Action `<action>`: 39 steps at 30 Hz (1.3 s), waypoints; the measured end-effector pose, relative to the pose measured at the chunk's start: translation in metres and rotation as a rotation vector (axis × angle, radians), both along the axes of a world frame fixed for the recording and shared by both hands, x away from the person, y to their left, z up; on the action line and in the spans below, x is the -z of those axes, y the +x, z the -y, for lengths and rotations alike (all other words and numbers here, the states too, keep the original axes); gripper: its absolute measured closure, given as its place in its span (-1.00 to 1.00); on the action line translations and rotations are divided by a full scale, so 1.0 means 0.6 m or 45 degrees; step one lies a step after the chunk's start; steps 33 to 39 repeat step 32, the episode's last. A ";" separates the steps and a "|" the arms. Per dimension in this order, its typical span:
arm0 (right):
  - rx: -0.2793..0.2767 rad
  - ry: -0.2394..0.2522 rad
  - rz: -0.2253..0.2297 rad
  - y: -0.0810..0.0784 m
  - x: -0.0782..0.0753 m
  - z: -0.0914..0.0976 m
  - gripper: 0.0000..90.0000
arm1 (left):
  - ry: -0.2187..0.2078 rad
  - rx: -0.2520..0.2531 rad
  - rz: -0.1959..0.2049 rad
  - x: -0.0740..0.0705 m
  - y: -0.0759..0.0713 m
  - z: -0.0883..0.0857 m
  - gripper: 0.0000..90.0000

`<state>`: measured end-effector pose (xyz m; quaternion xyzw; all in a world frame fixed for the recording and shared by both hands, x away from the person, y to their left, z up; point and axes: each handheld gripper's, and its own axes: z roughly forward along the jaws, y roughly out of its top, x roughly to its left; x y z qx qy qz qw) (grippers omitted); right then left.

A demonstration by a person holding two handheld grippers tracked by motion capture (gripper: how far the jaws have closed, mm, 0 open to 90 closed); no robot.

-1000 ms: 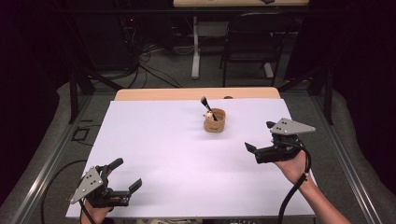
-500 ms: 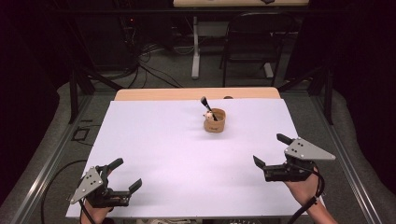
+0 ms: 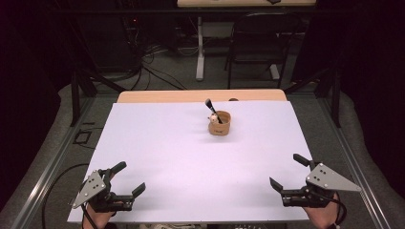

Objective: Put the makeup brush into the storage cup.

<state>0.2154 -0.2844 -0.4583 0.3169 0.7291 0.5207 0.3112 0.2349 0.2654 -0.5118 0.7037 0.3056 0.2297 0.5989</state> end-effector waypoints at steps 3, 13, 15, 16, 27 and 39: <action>-0.023 0.016 0.029 -0.012 0.012 0.006 -1.00 | 0.001 -0.002 0.000 0.000 0.000 0.000 -0.98; -0.084 0.123 0.090 -0.030 0.040 0.029 -1.00 | 0.001 0.002 0.002 0.000 0.000 0.000 -0.98; -0.086 0.117 0.092 -0.028 0.043 0.029 -1.00 | 0.000 0.002 0.003 0.000 -0.001 -0.001 -0.98; -0.086 0.117 0.092 -0.028 0.043 0.029 -1.00 | 0.000 0.002 0.003 0.000 -0.001 -0.001 -0.98; -0.063 0.111 0.068 -0.020 0.050 0.032 -1.00 | 0.002 0.001 0.009 -0.001 -0.003 -0.002 -0.99; -0.062 0.107 0.069 -0.021 0.048 0.032 -1.00 | 0.002 0.000 0.009 0.000 -0.002 -0.003 -0.99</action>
